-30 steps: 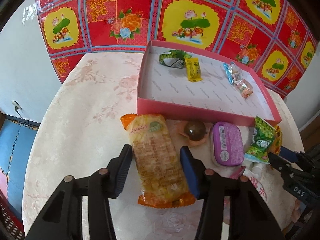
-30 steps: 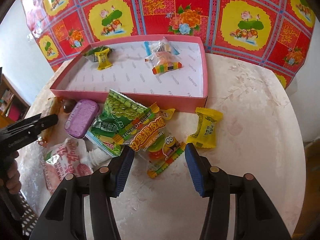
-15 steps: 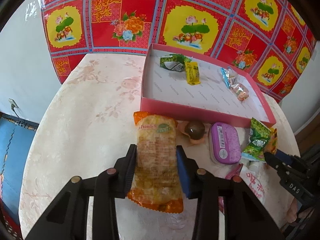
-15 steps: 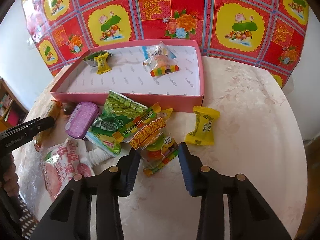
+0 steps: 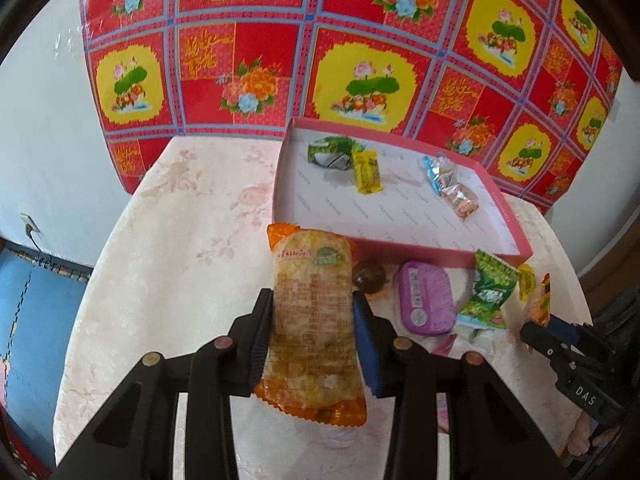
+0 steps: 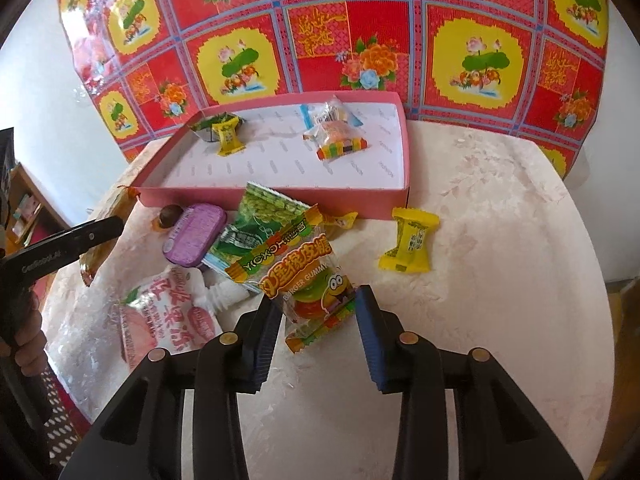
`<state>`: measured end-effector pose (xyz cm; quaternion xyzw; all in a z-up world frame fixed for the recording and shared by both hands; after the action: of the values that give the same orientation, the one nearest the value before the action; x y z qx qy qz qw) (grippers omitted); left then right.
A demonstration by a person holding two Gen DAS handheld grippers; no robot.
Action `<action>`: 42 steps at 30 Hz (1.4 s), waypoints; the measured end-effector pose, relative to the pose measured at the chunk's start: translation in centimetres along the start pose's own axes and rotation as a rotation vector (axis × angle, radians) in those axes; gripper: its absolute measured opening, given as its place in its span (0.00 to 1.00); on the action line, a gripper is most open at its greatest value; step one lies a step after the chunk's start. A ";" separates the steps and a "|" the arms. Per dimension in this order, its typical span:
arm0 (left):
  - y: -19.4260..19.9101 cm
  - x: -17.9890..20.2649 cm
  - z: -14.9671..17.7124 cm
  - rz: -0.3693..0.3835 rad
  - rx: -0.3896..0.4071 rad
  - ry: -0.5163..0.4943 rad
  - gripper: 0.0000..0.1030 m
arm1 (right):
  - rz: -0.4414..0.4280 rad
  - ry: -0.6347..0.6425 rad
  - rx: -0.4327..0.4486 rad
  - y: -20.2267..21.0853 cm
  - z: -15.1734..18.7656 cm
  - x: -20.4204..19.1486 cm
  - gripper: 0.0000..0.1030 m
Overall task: Organize snacks
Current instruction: 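Carry the bread bag with left tool while right tool carries candy bag into box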
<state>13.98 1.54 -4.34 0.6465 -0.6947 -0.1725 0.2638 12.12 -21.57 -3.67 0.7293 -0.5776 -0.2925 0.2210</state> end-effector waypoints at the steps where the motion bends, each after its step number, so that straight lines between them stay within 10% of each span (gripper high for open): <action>1: 0.1 0.1 -0.2 0.002 0.005 -0.002 0.39 | -0.002 0.002 0.004 0.1 -0.2 0.0 0.37; 42: -9.4 2.6 -6.7 -0.004 -0.020 -0.062 0.39 | 0.021 -0.011 0.037 -7.4 -10.4 3.8 0.37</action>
<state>25.43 -1.36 -4.00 0.6396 -0.6996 -0.1997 0.2483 25.14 -23.70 -1.58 0.7256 -0.5919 -0.2833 0.2074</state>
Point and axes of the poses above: each gripper's, at about its wrist camera, not at the fingertips, and y roughly against the way its jaws point, x to its right, z to its underside, the point moved 10 cm from there along -y, roughly the way its jaws point, and after that the axes turned 15 degrees about x, right-handed, at the moved point
